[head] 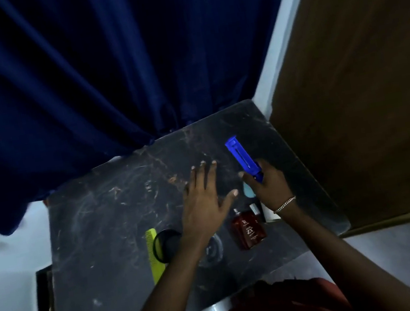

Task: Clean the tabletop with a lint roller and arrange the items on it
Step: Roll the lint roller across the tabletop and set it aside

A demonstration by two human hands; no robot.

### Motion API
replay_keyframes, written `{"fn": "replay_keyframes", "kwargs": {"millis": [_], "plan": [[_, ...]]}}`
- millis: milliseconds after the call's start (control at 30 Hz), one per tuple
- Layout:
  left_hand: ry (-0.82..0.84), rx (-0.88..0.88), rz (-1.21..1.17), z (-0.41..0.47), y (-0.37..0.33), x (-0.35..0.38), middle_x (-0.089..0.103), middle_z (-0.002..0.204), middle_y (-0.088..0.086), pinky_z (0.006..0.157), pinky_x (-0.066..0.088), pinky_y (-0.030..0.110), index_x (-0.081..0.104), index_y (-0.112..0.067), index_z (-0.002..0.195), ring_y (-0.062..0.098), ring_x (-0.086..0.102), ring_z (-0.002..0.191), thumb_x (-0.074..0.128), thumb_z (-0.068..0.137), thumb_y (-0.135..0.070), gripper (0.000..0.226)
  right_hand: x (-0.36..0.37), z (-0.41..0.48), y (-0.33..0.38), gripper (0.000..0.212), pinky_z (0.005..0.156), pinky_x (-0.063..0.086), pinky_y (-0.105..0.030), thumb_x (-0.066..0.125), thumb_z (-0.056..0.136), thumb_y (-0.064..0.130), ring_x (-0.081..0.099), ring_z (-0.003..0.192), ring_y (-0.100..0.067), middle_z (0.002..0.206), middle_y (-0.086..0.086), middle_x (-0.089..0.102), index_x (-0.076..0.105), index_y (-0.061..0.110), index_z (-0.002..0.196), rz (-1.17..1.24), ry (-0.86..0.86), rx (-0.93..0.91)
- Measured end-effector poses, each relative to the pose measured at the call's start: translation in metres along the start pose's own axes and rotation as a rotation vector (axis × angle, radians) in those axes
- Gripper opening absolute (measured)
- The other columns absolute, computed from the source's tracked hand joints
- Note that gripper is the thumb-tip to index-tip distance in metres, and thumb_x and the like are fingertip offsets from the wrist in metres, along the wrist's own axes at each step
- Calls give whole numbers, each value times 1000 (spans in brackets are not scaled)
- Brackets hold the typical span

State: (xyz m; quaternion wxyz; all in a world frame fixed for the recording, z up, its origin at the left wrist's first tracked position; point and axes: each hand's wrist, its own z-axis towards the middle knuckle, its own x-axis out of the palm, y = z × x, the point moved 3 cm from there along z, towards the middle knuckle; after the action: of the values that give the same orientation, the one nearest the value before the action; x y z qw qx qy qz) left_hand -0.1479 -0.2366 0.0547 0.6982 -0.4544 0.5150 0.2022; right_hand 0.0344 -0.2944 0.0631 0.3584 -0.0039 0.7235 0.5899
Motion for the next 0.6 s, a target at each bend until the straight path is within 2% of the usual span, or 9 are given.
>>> {"fn": "replay_keyframes", "kwargs": {"millis": [133, 233, 300, 367, 467, 533, 600], "plan": [[77, 109, 31, 11, -13, 28, 30, 167, 9, 120, 39, 48, 24, -20, 162, 32, 34, 153, 44, 97, -65, 81, -14, 0, -18, 16, 58, 37, -7, 72, 87, 37, 57, 63, 6, 68, 14, 57, 58, 29, 89, -56, 5, 25], [292, 222, 55, 29, -40, 71, 31, 167, 11, 117, 42, 51, 31, -16, 160, 33, 35, 153, 57, 94, -53, 81, -44, 1, -64, 19, 59, 40, -21, 72, 87, 40, 55, 60, -3, 66, 13, 57, 59, 27, 88, -109, -60, 127], [417, 299, 61, 34, -52, 92, 32, 167, 10, 115, 44, 51, 35, -15, 159, 32, 34, 153, 71, 89, -44, 84, -57, -3, -85, 26, 61, 37, -22, 72, 87, 40, 53, 61, -7, 68, 12, 56, 64, 17, 96, -162, -65, 162], [541, 389, 90, 39, -60, 111, 29, 167, 9, 117, 41, 50, 35, -16, 158, 32, 27, 156, 76, 85, -41, 87, -68, -6, -102, 36, 65, 34, -18, 71, 89, 39, 58, 67, -13, 76, 4, 63, 66, 9, 108, -211, -54, 189], [670, 507, 214, 43, -66, 131, 20, 171, 8, 122, 34, 48, 33, -21, 159, 29, 18, 159, 79, 82, -41, 92, -80, -14, -121, 43, 71, 39, -24, 69, 91, 37, 66, 90, -29, 100, -14, 72, 63, 6, 119, -233, -29, 227], [723, 572, 268, 49, -71, 141, 21, 171, 7, 124, 29, 45, 35, -26, 159, 28, 20, 158, 79, 80, -35, 91, -84, -18, -132, 42, 70, 39, -26, 69, 91, 35, 67, 91, -32, 100, -16, 71, 63, 4, 118, -253, -28, 247], [774, 633, 308, 54, -74, 147, 31, 166, 5, 125, 23, 41, 44, -29, 155, 28, 25, 156, 78, 80, -31, 82, -87, -23, -141, 40, 68, 36, -25, 70, 90, 34, 67, 87, -36, 96, -18, 71, 63, 3, 115, -274, -30, 281]]}}
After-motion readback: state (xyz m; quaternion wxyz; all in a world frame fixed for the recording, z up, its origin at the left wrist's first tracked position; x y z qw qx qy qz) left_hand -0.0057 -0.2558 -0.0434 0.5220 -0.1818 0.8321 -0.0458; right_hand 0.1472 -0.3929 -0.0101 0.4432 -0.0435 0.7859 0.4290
